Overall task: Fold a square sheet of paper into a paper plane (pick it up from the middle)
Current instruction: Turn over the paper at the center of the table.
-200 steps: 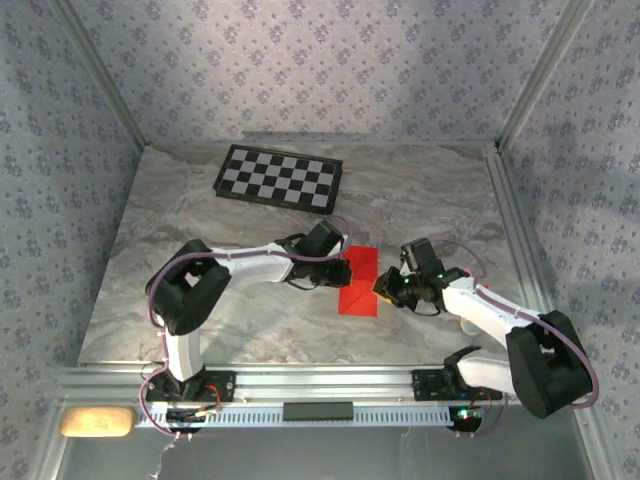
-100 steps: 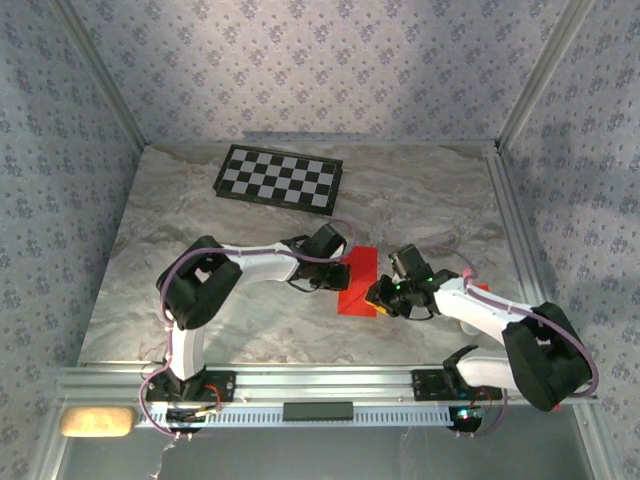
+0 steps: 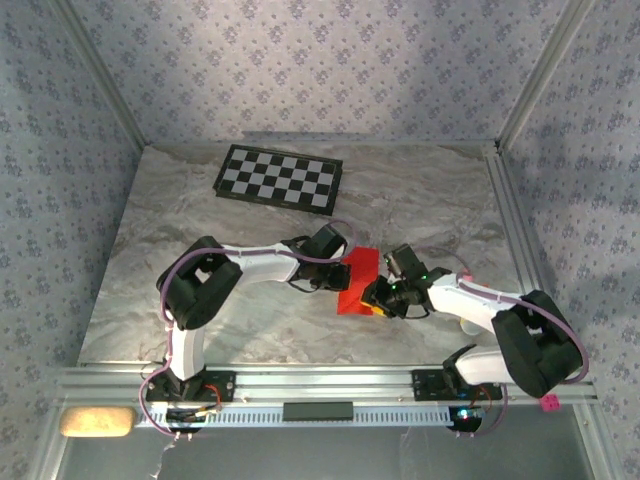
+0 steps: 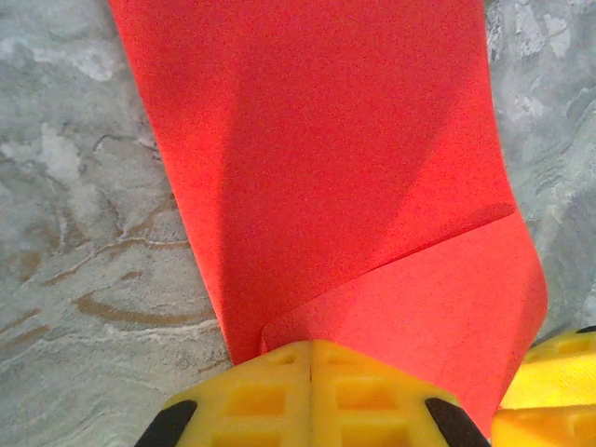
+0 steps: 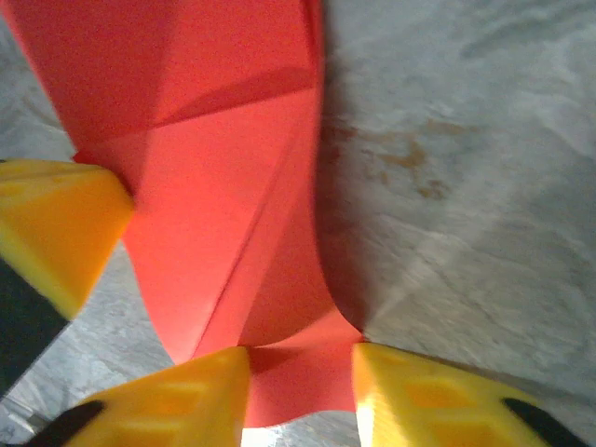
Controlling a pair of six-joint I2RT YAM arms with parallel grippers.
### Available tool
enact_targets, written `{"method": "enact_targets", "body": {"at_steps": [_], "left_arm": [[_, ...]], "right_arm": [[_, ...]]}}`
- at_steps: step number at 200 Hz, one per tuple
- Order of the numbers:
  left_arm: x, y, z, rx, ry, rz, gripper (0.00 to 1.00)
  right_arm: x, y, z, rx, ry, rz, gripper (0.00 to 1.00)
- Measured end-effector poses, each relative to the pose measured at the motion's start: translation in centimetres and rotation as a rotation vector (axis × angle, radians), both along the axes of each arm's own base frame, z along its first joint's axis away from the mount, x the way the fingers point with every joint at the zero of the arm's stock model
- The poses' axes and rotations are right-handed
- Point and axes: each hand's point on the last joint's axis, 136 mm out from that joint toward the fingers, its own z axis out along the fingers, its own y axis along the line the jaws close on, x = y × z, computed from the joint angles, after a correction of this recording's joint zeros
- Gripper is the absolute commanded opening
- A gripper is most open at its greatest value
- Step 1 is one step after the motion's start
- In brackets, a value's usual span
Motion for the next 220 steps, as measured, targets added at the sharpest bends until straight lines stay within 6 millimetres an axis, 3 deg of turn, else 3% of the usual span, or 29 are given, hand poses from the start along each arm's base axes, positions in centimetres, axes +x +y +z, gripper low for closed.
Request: {"method": "enact_targets", "body": {"at_steps": [43, 113, 172, 220], "left_arm": [[0.0, 0.0, 0.0, 0.002, -0.003, 0.000, 0.05], [0.0, 0.0, 0.0, 0.002, -0.003, 0.000, 0.05], [0.0, 0.0, 0.0, 0.002, -0.003, 0.000, 0.05], [0.0, 0.0, 0.0, 0.002, -0.003, 0.000, 0.05]], "right_arm": [[2.0, 0.5, 1.2, 0.059, -0.081, -0.004, 0.50], [4.3, 0.4, 2.2, 0.117, -0.161, 0.025, 0.52], [5.9, 0.0, 2.1, 0.158, -0.184, 0.002, 0.47], [5.7, -0.6, 1.1, 0.169, -0.192, -0.015, 0.41]]}}
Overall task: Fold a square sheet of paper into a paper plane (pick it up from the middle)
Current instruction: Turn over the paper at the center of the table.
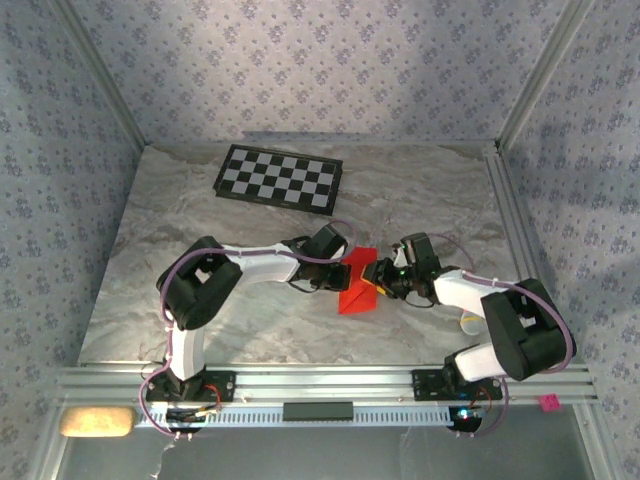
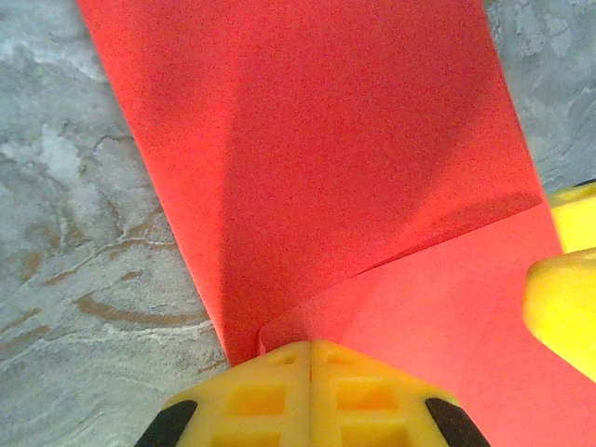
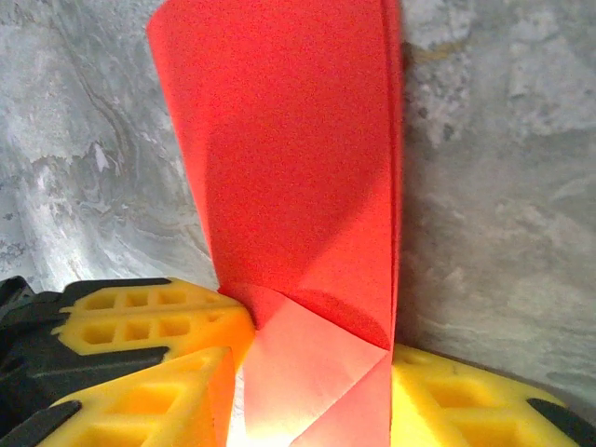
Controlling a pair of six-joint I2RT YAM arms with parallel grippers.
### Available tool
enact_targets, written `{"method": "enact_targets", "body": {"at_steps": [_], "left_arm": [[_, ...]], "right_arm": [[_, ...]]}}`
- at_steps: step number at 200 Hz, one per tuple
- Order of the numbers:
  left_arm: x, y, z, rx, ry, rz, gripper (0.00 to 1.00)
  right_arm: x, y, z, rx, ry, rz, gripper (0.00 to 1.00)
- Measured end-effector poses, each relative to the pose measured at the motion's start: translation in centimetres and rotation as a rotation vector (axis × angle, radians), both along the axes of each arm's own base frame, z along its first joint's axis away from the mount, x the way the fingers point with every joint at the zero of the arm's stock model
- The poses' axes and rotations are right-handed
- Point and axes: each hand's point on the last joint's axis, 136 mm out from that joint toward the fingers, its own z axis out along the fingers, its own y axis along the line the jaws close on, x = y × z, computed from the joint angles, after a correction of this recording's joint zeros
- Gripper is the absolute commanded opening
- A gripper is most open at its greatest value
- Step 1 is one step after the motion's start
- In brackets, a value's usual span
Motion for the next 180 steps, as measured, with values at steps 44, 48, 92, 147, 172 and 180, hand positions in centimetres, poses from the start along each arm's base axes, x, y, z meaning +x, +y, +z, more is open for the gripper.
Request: {"method": "enact_targets", "body": {"at_steps": [44, 48, 92, 147, 172, 180], "left_arm": [[0.0, 0.0, 0.0, 0.000, 0.000, 0.001, 0.05], [0.0, 0.0, 0.0, -0.001, 0.001, 0.002, 0.05], [0.0, 0.0, 0.0, -0.004, -0.001, 0.003, 0.05], [0.0, 0.0, 0.0, -0.013, -0.008, 0.003, 0.06], [-0.1, 0.1, 0.0, -0.021, -0.009, 0.008, 0.10], [-0.3, 0.2, 0.0, -0.022, -0.008, 0.011, 0.12]], "right_arm": [[0.1, -0.4, -0.6, 0.010, 0.005, -0.022, 0.32], [0.2, -0.4, -0.7, 0.010, 0.004, -0.023, 0.32], [0.5, -0.3, -0.9, 0.013, -0.004, -0.023, 0.27], [0.4, -0.3, -1.4, 0.008, 0.009, -0.020, 0.17], [0.4, -0.4, -1.5, 0.008, 0.010, -0.021, 0.11], [0.4, -0.3, -1.5, 0.008, 0.010, -0.021, 0.10]]}}
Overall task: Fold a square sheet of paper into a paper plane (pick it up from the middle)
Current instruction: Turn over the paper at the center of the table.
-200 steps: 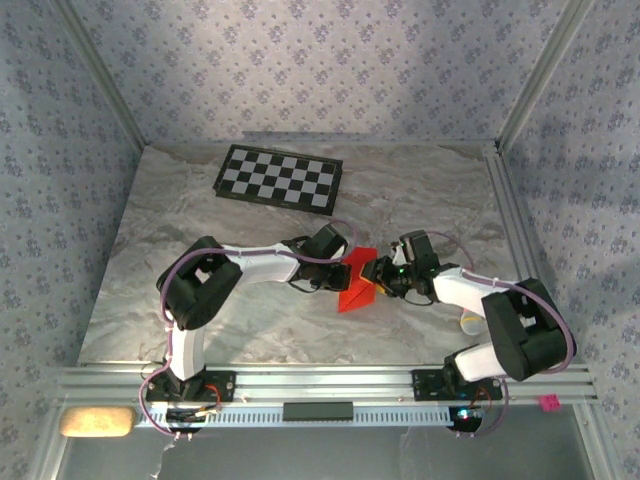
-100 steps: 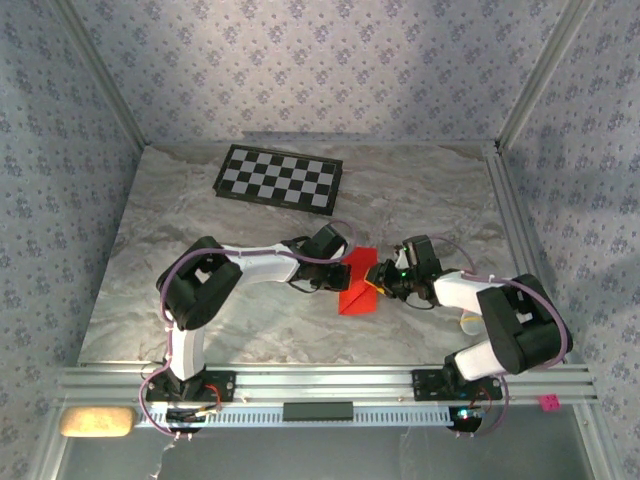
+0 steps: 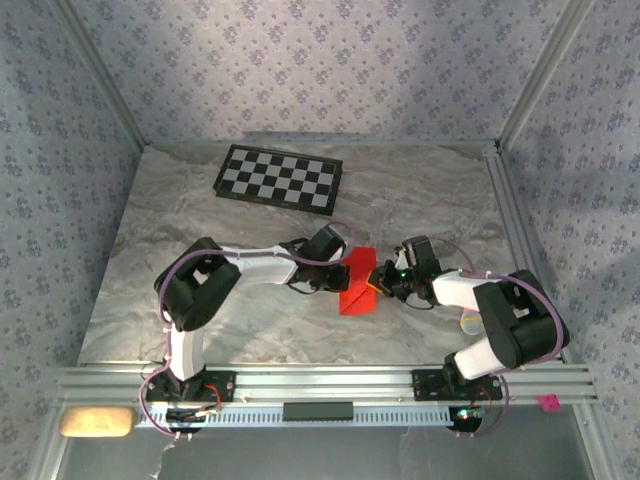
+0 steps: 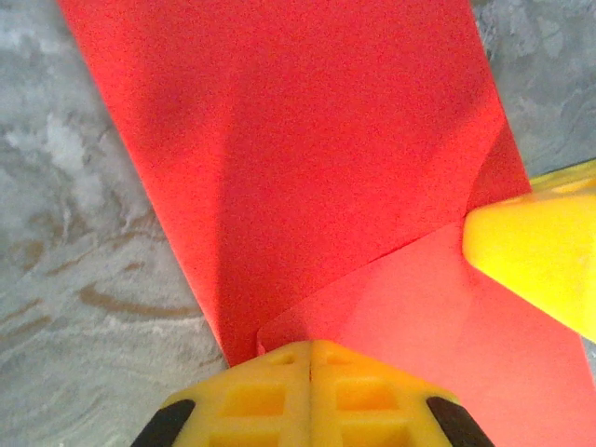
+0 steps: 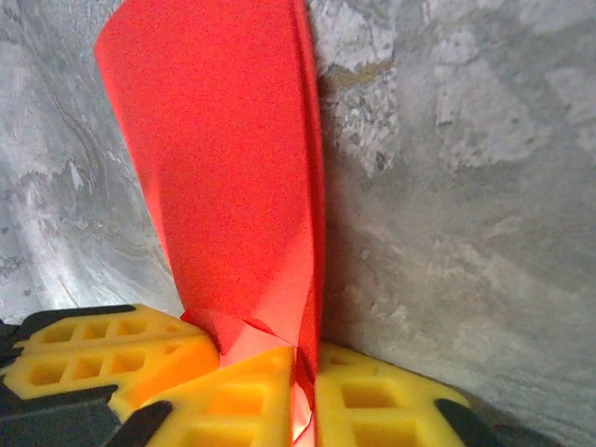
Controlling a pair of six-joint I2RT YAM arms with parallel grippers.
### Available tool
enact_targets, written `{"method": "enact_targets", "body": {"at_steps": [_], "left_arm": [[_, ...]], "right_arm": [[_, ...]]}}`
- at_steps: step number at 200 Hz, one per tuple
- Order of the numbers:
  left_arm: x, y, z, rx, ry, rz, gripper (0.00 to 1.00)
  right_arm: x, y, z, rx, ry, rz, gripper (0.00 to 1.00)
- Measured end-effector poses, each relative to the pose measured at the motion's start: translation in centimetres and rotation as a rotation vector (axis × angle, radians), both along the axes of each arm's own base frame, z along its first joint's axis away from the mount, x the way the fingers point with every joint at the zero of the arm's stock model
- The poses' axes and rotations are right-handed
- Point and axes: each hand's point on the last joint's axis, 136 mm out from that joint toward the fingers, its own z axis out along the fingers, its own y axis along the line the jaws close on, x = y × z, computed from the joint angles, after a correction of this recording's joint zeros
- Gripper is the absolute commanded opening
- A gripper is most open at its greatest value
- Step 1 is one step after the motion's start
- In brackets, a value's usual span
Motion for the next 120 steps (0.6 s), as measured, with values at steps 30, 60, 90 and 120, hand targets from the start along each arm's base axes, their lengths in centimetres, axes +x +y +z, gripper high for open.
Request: {"method": "enact_targets", "body": {"at_steps": [30, 60, 90, 120], "left_arm": [[-0.8, 0.8, 0.4, -0.007, 0.003, 0.012, 0.19], [-0.8, 1.7, 1.3, -0.010, -0.020, 0.044, 0.26], [-0.1, 2.3, 3.6, -0.032, -0.091, 0.078, 0.31], [0.8, 3.1, 6.2, -0.050, -0.175, 0.124, 0.34]], "right_arm": [[0.0, 0.0, 0.0, 0.001, -0.001, 0.005, 0.05], [0.0, 0.0, 0.3, -0.011, -0.002, 0.013, 0.05], [0.7, -0.3, 2.2, -0.059, -0.046, 0.035, 0.03], [1.8, -0.7, 4.9, -0.175, -0.120, 0.065, 0.02]]}}
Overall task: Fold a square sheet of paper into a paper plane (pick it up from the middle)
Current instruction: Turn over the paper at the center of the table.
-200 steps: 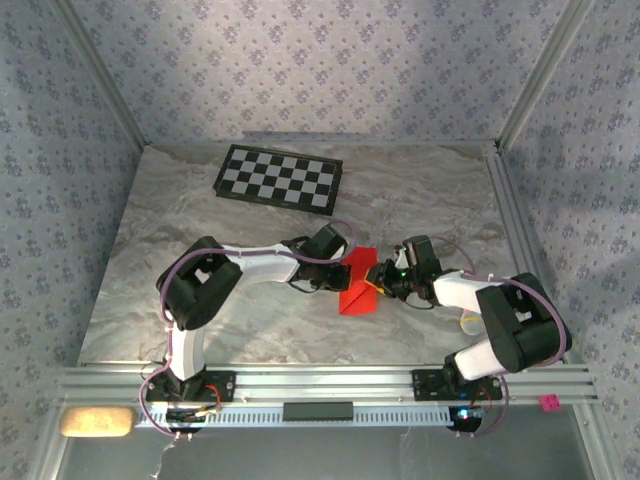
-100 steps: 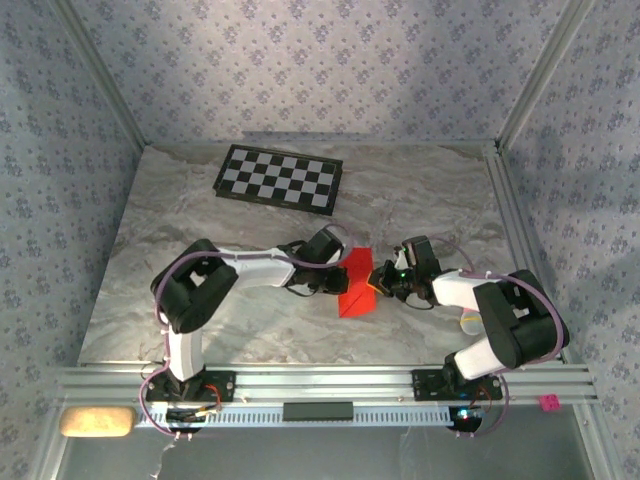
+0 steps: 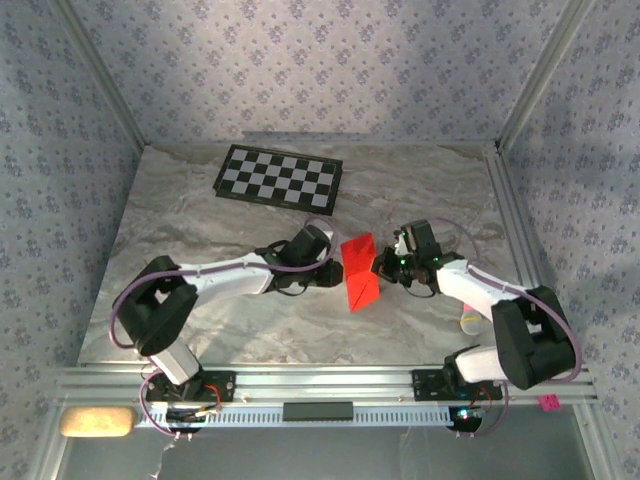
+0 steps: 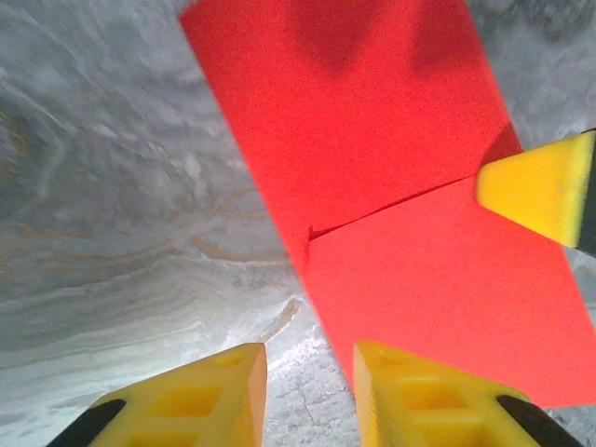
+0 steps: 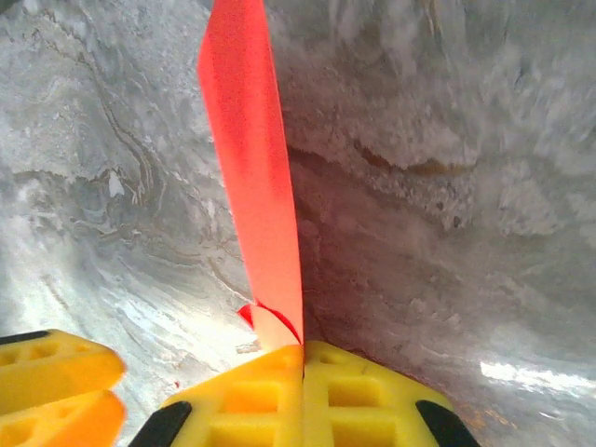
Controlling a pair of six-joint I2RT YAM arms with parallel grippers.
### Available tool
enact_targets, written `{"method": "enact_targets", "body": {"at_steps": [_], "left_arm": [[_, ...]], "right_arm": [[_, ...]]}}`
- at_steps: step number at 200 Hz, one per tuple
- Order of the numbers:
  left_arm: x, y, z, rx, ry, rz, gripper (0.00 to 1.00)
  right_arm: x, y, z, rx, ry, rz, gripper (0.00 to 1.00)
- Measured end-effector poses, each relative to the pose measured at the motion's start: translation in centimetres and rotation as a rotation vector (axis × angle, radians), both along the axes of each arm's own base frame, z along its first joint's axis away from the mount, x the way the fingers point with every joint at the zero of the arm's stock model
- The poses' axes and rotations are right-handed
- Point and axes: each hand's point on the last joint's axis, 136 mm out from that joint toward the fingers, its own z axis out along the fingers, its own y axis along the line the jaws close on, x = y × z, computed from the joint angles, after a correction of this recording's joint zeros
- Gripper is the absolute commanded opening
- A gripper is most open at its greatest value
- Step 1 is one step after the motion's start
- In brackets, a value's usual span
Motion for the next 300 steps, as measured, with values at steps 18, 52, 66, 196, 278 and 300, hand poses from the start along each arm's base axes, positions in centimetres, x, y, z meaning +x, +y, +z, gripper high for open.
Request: {"method": "enact_targets", "body": {"at_steps": [18, 52, 66, 196, 278, 300], "left_arm": [[0.4, 0.9, 1.1, 0.002, -0.044, 0.031, 0.39], [1.0, 3.4, 2.7, 0.010, -0.114, 0.110, 0.45], [1.4, 4.7, 3.0, 0.013, -0.131, 0.148, 0.46], [1.3, 15.2, 6.5, -0.025, -0.259, 0.519, 0.54], [-0.3, 20.5, 7.6, -0.038, -0.317, 0.684, 0.54], [-0.5, 20.6, 7.3, -0.031, -0.306, 0.689, 0.54]], "right_arm": [[0.3, -0.4, 1.3, -0.094, -0.029, 0.024, 0.02], [0.5, -1.6, 3.1, -0.284, -0.052, 0.053, 0.02], [0.4, -2.1, 3.7, -0.363, -0.058, 0.065, 0.02], [2.8, 1.1, 3.5, -1.247, -0.127, 0.294, 0.00], [2.8, 8.7, -0.2, -1.185, -0.126, 0.422, 0.06], [2.5, 9.9, -0.8, -1.124, -0.112, 0.448, 0.10]]}}
